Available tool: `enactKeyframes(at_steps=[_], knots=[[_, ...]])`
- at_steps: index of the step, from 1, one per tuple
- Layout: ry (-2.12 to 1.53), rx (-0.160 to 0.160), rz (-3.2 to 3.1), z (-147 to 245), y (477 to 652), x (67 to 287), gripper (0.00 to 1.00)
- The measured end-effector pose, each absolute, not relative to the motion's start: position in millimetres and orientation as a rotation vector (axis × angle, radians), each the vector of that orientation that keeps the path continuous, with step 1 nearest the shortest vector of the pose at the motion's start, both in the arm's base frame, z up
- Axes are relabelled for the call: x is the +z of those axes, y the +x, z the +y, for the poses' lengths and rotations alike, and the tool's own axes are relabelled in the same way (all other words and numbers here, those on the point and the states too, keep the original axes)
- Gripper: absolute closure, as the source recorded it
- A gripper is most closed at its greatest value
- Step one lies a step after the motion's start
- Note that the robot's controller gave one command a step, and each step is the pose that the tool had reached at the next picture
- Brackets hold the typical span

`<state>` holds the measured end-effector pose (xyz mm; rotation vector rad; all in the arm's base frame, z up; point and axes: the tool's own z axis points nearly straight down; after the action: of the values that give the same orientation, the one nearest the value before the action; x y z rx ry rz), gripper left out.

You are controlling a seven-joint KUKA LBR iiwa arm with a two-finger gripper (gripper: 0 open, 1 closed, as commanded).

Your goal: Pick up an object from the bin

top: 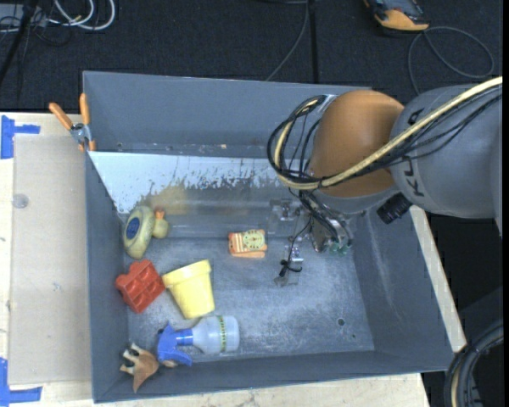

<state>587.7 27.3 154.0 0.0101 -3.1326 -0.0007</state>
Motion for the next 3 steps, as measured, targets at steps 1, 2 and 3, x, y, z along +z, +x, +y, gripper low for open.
enactKeyframes(at_steps=[1, 2, 3], knots=[[0.009, -0.001, -3.14, 27, 589.0, 159, 0.0], [0.061, 0.003, -3.14, 64, 594.6, 147, 0.0], [0.112, -0.001, -3.136, 70, 557.4, 87, 1.0]])
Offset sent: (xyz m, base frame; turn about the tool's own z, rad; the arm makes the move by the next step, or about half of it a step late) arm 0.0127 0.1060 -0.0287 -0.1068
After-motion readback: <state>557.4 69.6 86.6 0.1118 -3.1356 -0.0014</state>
